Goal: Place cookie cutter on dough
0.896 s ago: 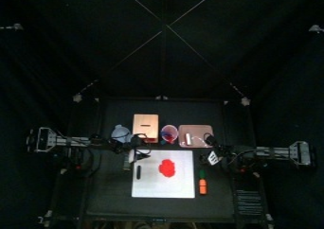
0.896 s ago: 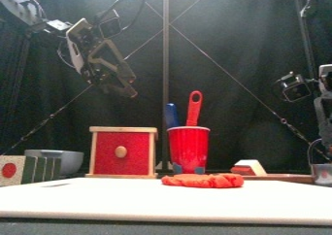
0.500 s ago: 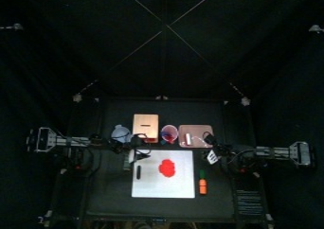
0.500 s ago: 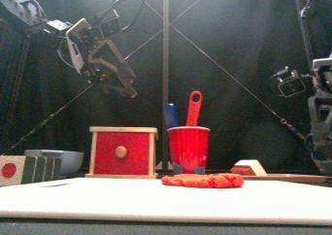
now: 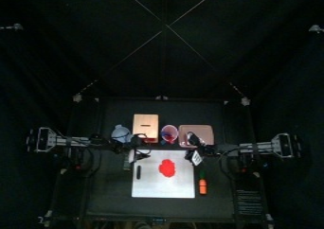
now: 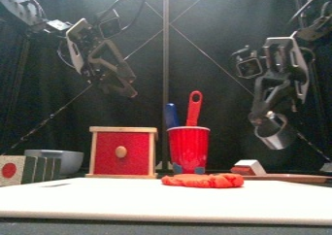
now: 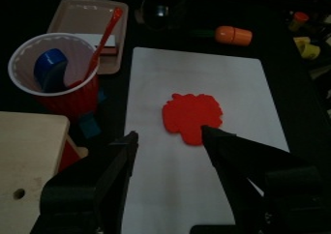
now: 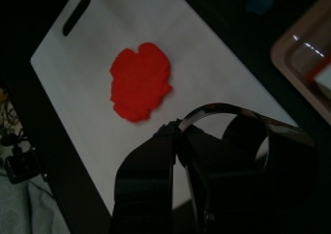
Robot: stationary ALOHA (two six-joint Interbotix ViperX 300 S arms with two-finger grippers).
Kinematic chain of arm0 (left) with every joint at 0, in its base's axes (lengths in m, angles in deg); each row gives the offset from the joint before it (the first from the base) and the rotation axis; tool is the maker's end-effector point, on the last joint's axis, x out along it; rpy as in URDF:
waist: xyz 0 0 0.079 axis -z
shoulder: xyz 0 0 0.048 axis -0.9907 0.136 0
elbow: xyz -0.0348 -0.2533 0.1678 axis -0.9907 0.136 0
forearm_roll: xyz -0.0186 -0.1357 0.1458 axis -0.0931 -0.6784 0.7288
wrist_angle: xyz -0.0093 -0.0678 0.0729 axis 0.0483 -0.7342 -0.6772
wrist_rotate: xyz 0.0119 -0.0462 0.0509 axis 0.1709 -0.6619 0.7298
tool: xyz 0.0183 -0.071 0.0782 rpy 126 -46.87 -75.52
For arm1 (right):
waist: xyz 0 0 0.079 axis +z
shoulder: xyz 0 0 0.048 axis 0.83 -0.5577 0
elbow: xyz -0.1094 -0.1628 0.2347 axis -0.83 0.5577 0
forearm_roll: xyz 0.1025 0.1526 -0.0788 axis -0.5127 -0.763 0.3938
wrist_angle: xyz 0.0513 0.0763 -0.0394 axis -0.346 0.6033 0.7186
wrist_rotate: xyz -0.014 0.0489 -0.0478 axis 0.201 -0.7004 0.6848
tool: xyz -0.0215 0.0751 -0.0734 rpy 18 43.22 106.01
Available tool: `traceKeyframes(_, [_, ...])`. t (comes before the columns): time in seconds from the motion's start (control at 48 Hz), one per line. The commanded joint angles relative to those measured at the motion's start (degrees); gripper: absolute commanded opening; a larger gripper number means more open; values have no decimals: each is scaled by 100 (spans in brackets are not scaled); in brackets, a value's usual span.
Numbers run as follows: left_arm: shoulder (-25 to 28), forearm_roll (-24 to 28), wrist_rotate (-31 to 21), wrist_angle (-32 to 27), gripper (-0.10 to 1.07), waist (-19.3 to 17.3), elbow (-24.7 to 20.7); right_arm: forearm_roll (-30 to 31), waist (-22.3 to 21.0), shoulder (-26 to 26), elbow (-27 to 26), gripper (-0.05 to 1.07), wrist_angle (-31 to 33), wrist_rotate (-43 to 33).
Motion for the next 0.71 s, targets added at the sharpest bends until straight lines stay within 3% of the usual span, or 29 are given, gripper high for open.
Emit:
traceKeyframes(0.0, [-18, 18, 9, 26, 90, -18, -88, 97, 176, -492, -510, 48, -352, 18])
traceKeyframes(0.104, [-18, 18, 9, 26, 90, -35, -79, 246, 439, -1046, -1037, 48, -571, 9])
traceKeyframes(0.292, [-26, 26, 26, 26, 90, -62, -44, 255, 826, -1362, -1564, 48, -721, -26])
traceKeyframes(0.688, [-26, -70, 334, 26, 90, -88, -79, -193, 1090, -1600, -1406, 49, -1775, -44])
